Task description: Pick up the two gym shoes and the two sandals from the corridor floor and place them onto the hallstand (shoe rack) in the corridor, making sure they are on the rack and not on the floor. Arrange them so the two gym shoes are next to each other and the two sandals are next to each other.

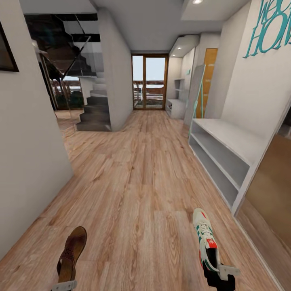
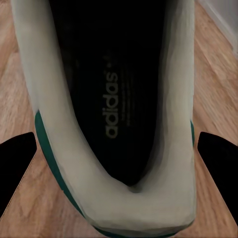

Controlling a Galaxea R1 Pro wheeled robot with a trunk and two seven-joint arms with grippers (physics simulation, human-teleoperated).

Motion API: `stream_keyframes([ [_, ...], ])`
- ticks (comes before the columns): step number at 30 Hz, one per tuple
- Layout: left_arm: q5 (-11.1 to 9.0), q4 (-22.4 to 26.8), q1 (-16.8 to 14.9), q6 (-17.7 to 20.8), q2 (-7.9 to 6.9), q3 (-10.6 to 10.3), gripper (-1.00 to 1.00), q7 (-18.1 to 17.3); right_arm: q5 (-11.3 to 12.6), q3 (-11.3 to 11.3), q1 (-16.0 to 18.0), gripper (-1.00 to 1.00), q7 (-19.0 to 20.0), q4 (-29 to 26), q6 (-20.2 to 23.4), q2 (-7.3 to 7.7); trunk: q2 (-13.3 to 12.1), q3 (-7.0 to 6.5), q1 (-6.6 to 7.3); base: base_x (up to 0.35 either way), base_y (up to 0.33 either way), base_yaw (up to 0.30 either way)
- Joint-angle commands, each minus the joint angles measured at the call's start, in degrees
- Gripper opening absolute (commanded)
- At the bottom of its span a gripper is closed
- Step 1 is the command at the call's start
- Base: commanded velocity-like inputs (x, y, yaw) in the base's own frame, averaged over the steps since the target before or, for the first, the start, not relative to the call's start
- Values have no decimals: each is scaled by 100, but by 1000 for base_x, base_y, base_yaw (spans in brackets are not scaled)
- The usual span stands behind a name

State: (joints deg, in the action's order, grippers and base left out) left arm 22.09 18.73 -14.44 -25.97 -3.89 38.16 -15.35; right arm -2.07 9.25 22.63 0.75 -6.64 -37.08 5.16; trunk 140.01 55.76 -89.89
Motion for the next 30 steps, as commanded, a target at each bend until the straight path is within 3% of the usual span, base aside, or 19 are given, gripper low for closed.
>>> stream_keyframes([
  [1,41,-1,-6,-18,2,51,-100,-39,-21,32,4,-100,12,5,-18,0,2,5,-2,338,0,0],
  [9,33,-1,-6,-21,2,51,-100,-39,-21,32,4,-100,-4,16,-18,2,2,5,-2,338,0,0],
  [14,33,-1,-6,-22,2,58,-100,-39,-13,29,4,-100,3,453,-16,-3,2,5,-2,338,0,0],
  [30,32,-1,-6,-22,2,60,-100,-39,-21,33,4,-100,0,514,-10,-110,2,5,-2,338,0,0],
])
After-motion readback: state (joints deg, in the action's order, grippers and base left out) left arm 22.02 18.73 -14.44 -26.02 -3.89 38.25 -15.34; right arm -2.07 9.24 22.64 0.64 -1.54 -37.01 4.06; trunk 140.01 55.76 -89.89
